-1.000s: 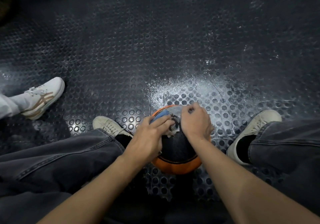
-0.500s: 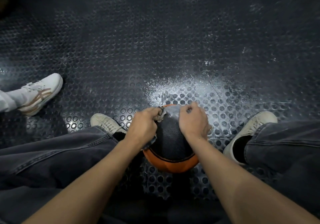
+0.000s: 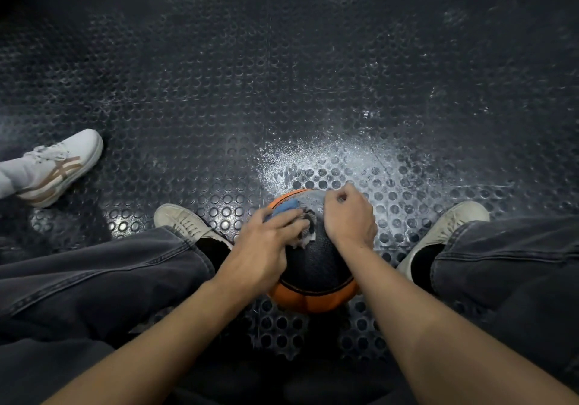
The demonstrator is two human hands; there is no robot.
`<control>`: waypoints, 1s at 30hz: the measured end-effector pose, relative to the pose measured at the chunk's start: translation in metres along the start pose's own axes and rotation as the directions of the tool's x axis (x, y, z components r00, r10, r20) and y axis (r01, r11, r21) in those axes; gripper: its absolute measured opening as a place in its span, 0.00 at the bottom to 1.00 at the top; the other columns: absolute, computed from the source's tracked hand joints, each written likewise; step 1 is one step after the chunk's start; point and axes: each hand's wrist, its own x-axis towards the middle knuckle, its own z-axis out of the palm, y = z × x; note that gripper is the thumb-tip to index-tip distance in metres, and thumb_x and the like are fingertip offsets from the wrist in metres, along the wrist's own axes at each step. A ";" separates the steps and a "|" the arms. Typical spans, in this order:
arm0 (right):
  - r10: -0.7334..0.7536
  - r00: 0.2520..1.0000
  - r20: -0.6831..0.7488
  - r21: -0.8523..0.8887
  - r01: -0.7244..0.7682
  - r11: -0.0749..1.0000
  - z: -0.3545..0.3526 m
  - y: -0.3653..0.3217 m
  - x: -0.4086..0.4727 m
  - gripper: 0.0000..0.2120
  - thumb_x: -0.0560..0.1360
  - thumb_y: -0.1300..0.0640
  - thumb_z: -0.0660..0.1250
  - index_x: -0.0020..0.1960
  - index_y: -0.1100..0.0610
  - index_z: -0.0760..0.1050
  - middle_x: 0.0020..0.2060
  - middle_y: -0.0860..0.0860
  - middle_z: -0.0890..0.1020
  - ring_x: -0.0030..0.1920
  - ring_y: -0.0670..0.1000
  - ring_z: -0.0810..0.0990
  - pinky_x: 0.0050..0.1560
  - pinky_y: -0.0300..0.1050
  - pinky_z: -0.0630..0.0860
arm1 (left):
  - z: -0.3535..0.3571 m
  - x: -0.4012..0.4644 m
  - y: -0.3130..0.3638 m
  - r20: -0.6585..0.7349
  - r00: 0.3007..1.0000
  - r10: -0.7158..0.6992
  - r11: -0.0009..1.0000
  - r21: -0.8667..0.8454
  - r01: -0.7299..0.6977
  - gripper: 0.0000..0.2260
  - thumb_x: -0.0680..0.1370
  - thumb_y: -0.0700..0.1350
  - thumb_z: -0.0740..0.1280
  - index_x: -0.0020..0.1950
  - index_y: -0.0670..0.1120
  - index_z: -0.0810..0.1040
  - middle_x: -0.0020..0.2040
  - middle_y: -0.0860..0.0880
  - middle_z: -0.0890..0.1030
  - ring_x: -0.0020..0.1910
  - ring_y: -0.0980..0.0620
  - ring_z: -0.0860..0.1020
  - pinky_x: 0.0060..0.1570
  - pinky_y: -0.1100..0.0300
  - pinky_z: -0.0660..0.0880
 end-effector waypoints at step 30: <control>-0.093 0.990 0.109 -0.117 0.106 0.987 0.002 -0.007 -0.006 0.09 0.78 0.45 0.57 0.51 0.49 0.71 0.52 0.49 0.77 0.56 0.55 0.74 0.63 0.57 0.68 | 0.009 0.031 -0.021 -0.120 0.914 -0.388 0.898 -0.272 0.345 0.16 0.82 0.51 0.59 0.65 0.48 0.78 0.66 0.49 0.76 0.65 0.49 0.72 0.69 0.53 0.65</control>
